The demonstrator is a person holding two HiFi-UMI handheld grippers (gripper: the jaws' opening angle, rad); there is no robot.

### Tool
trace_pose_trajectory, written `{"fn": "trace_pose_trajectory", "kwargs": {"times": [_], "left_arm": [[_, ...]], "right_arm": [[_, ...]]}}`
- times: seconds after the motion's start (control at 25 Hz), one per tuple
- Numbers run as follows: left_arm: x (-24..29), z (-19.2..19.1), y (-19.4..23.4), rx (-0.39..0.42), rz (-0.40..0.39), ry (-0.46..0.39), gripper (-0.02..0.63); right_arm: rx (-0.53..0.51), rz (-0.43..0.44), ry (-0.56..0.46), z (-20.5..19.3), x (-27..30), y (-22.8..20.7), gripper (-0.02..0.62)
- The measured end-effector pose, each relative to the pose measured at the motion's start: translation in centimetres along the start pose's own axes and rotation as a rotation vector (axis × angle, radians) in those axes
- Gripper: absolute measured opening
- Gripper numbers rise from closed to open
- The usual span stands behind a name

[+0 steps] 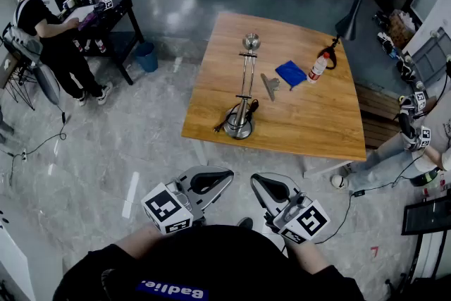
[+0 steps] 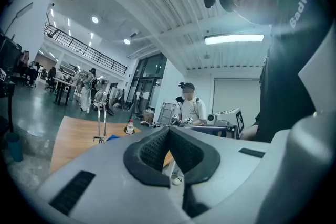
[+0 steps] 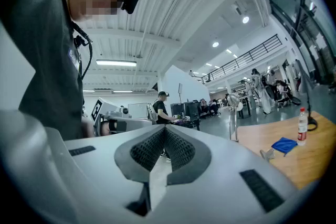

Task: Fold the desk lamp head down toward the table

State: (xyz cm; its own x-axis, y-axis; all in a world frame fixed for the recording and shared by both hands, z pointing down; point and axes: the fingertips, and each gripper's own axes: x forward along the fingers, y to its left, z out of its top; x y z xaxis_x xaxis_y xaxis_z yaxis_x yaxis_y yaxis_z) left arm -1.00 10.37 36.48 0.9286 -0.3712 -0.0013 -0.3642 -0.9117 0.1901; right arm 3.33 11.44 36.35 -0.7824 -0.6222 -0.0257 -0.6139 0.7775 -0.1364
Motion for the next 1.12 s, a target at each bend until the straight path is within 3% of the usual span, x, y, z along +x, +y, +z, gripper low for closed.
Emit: {"fn": "trace_pose_trajectory", "kwargs": {"times": [0.52,1.12], "left_arm": [[0.0,-0.5,-0.6,0.0,-0.01,0.013,0.008],[2.8,-0.7,-0.6,0.015,0.035,0.027,0.008]], "right_arm": [[-0.001,0.017,0.02,-0.6,-0.3,0.4,0.005],[0.04,0.07,-0.001,0.4,-1.8,-1.7,0.006]]}}
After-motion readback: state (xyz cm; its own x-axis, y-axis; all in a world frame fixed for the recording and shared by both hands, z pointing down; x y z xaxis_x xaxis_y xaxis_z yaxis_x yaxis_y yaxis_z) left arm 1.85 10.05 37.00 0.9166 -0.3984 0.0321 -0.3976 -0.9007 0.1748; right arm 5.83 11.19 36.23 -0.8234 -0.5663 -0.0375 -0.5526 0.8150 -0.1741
